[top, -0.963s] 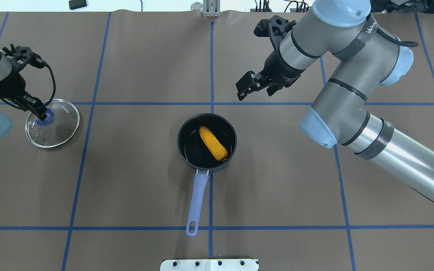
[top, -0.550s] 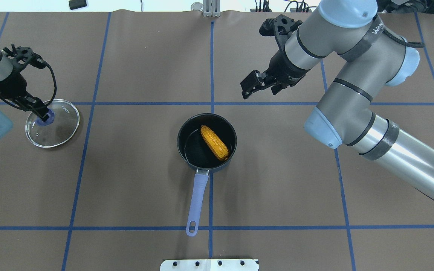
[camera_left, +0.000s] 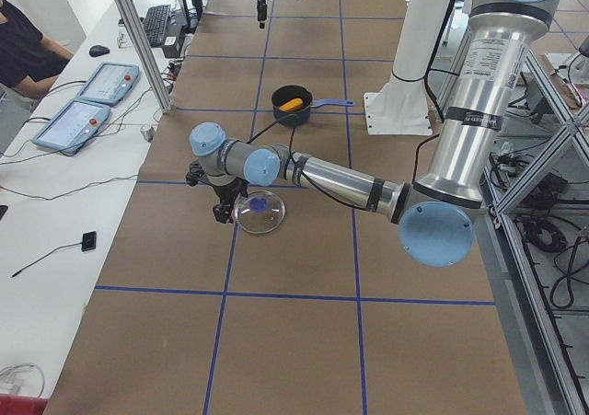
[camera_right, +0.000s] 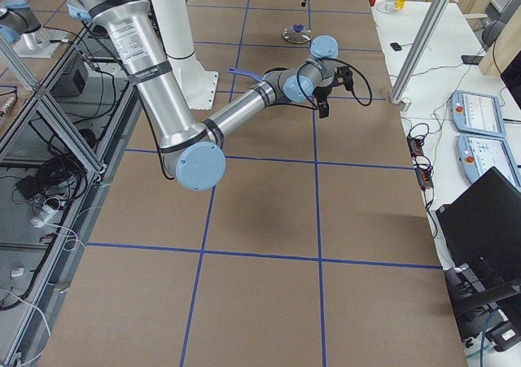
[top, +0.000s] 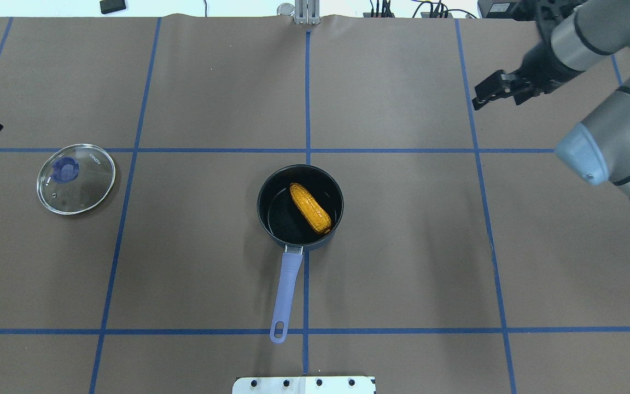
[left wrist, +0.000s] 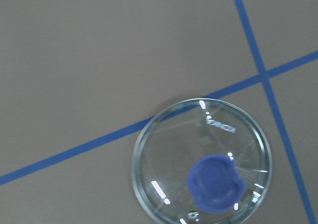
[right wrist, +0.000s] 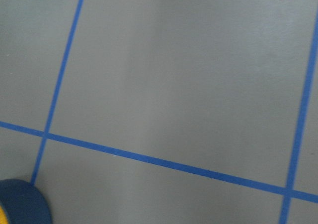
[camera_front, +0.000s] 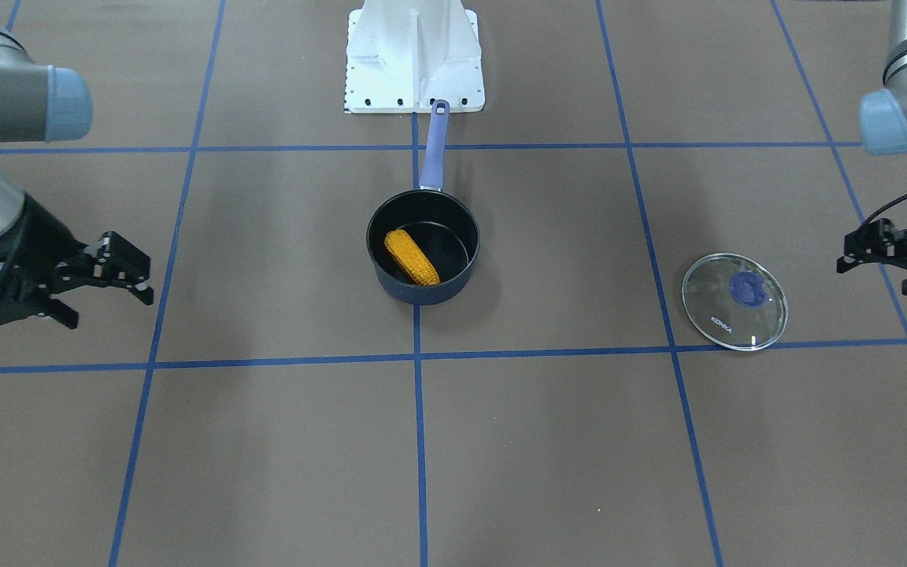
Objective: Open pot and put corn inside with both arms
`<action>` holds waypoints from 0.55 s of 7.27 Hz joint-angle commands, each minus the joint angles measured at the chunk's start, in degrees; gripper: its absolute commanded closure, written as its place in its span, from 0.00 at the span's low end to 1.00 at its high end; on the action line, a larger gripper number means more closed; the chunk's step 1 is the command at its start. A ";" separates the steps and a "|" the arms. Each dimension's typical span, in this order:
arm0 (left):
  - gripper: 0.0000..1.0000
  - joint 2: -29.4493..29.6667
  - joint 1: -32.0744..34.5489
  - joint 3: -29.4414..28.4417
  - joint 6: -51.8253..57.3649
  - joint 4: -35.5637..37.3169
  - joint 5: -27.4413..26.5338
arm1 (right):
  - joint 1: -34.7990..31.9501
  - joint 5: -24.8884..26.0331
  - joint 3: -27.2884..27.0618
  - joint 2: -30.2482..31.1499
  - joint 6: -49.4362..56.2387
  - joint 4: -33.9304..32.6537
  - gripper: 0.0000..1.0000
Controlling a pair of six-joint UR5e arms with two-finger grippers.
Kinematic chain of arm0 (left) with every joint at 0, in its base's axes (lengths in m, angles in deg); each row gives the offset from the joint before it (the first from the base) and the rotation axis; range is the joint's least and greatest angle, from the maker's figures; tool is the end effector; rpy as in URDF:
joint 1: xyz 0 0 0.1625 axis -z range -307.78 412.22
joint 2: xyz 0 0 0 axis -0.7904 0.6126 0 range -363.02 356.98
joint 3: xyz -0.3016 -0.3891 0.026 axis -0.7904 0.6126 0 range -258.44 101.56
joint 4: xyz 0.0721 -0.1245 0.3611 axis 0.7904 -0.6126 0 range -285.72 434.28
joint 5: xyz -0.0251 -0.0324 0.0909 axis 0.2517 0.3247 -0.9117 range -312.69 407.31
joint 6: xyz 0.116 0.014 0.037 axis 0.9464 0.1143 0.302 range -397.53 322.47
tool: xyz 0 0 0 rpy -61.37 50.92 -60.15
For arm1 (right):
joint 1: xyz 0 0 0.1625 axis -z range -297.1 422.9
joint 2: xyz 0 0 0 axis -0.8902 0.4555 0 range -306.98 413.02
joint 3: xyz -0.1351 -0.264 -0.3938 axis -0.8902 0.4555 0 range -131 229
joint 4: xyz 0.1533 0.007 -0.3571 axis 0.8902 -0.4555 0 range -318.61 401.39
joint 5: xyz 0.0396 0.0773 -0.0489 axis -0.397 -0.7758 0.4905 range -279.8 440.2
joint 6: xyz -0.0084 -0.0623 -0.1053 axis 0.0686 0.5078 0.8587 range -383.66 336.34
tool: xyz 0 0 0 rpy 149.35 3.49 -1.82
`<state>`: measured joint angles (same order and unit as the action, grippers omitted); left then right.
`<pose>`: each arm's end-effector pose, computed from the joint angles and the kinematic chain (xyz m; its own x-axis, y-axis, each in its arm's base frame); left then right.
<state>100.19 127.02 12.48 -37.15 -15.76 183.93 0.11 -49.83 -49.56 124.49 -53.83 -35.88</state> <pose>0.1106 -0.5752 0.6105 0.6144 0.3580 -0.7030 -0.2583 0.9333 0.2495 -0.2343 -0.5749 0.4720 0.6025 -0.2760 0.7489 0.0560 0.9506 0.3053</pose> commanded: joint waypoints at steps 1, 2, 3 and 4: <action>0.01 -2.99 6.04 -1.09 5.75 -0.39 0.31 | -8.89 -1.03 0.39 9.88 17.84 -0.94 0.00; 0.01 -3.19 7.97 -1.00 6.99 0.04 0.40 | -12.06 -0.67 0.91 11.82 17.78 -3.13 0.00; 0.01 -3.28 8.51 -1.00 7.00 0.39 0.31 | -15.48 -0.67 2.56 14.37 18.47 -2.63 0.00; 0.01 -3.63 9.13 -1.26 7.00 0.57 0.14 | -17.87 -1.63 2.58 16.66 18.57 -2.45 0.00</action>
<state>96.97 135.17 11.41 -30.42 -15.47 184.21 -14.22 -50.75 -47.59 138.11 -35.88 -38.34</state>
